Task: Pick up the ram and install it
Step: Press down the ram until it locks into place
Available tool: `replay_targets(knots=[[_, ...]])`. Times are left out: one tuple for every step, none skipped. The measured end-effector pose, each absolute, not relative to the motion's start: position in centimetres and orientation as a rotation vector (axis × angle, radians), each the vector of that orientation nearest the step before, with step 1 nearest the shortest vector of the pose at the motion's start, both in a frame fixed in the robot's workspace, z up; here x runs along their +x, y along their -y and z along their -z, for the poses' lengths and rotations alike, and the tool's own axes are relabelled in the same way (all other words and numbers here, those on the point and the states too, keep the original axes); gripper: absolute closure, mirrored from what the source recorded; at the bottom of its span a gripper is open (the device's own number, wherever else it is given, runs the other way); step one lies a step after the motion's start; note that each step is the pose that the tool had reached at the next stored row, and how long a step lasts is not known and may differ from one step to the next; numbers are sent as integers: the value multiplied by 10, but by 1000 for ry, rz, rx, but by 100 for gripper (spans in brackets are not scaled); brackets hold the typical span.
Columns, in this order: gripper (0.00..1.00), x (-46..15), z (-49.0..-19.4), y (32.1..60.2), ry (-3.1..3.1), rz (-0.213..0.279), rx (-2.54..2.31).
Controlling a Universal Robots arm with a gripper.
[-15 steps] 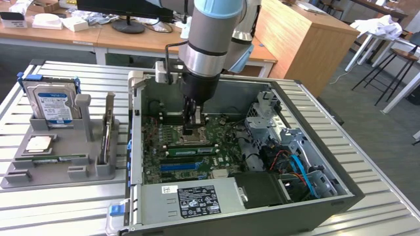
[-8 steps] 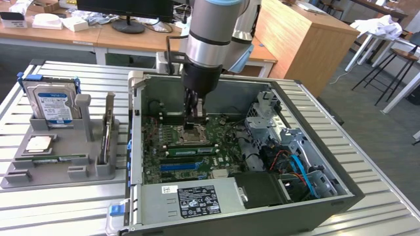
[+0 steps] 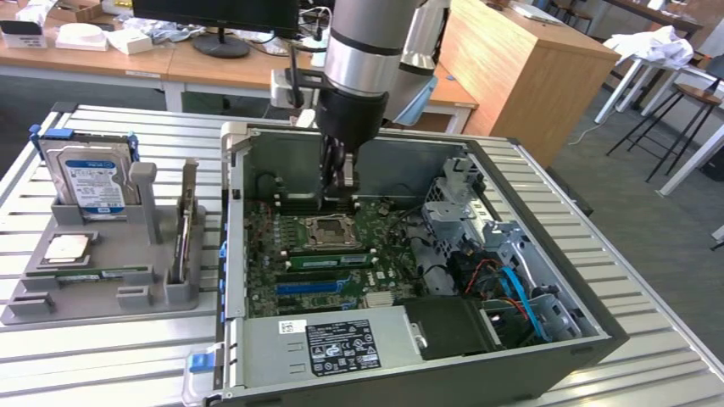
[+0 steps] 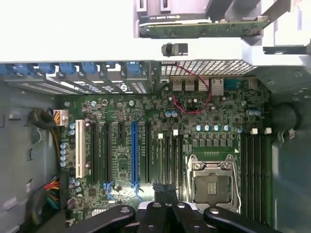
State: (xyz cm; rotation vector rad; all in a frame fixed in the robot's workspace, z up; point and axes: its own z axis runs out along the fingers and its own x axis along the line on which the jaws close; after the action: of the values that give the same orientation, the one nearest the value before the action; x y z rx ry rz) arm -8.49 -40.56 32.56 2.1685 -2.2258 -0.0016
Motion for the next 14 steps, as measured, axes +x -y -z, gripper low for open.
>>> replay_targets(knots=[[90,-85,-328,406,2226,2,2169],[90,-85,-331,406,2226,2,2169],[90,-85,-332,406,2226,2,2168],[90,-85,-333,406,2226,2,2169],[90,-85,-333,406,2226,2,2169],[90,-85,-333,406,2226,2,2169],[90,-85,-333,406,2226,2,2169],[90,-85,-333,406,2226,2,2169],[90,-85,-333,406,2226,2,2169],[90,-85,-333,406,2226,2,2169],[90,-84,-333,406,2225,2,2169],[90,-83,-333,406,2225,2,2168],[90,-82,-333,406,2226,2,2168],[90,-80,-333,406,2226,2,2169]])
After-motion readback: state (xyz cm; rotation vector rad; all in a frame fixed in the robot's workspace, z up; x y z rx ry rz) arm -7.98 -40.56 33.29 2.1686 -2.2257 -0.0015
